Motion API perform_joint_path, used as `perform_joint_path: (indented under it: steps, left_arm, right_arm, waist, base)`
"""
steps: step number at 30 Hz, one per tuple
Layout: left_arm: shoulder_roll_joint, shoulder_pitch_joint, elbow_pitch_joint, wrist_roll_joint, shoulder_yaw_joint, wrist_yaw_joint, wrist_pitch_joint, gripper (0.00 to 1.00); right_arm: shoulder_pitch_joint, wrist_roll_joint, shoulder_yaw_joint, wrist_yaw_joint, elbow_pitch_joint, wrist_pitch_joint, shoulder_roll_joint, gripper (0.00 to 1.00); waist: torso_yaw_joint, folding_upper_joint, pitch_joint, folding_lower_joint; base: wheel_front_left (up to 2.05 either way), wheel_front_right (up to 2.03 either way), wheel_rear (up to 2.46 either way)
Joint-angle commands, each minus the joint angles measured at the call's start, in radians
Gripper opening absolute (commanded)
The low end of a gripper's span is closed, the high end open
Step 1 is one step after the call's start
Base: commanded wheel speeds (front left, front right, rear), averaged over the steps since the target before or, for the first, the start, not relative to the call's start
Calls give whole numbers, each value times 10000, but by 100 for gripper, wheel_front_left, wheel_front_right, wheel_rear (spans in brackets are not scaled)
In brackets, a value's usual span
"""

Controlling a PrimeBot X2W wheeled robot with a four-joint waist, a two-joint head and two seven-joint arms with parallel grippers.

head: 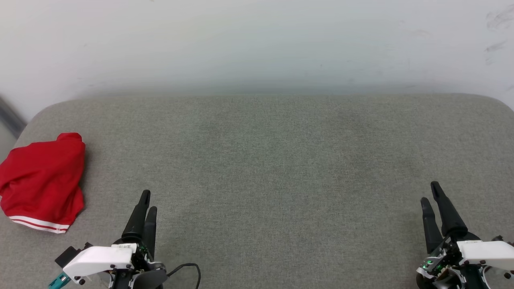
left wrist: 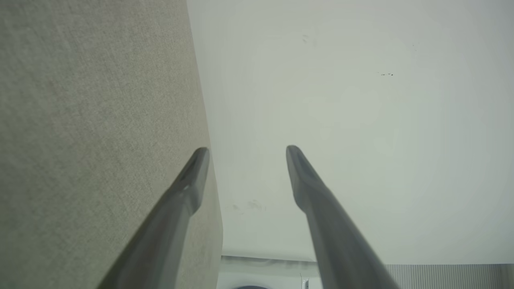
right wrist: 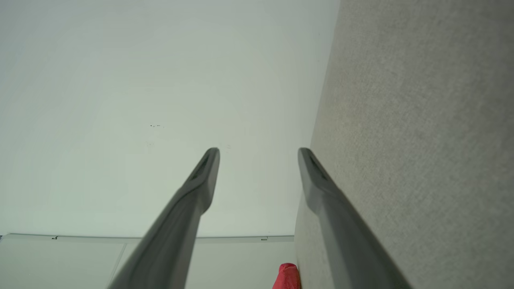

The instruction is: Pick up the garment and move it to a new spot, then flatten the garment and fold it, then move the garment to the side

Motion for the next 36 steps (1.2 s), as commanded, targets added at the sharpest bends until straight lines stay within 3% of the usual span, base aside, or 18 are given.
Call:
perform_joint_path:
  steps: [1, 20, 29, 36]
  left_arm:
    - [20, -324, -218, 34, -88, -4, -91, 100]
    - [26, -442, -1218, 1581, -733, -3, -926, 100]
    - [28, -498, -1389, 3214, -936, -3, -1263, 100]
    - [30, -546, -1323, 4895, -1105, -3, -1508, 100]
  right_arm:
    - [-207, -49, 54, 0, -278, -87, -11, 100]
    - [-246, -1040, 547, 0, -974, -964, -291, 100]
    - [-274, -2953, 551, 0, -1239, -1303, -299, 100]
    - [-364, -5090, 624, 0, -1256, -1549, -410, 100]
  waist:
    - [1, 0, 2, 0]
    - [23, 0, 37, 0]
    - [31, 0, 41, 0]
    - [8, 0, 36, 0]
  base:
    - [0, 0, 0]
    - [0, 0, 0]
    - [0, 0, 0]
    - [0, 0, 0]
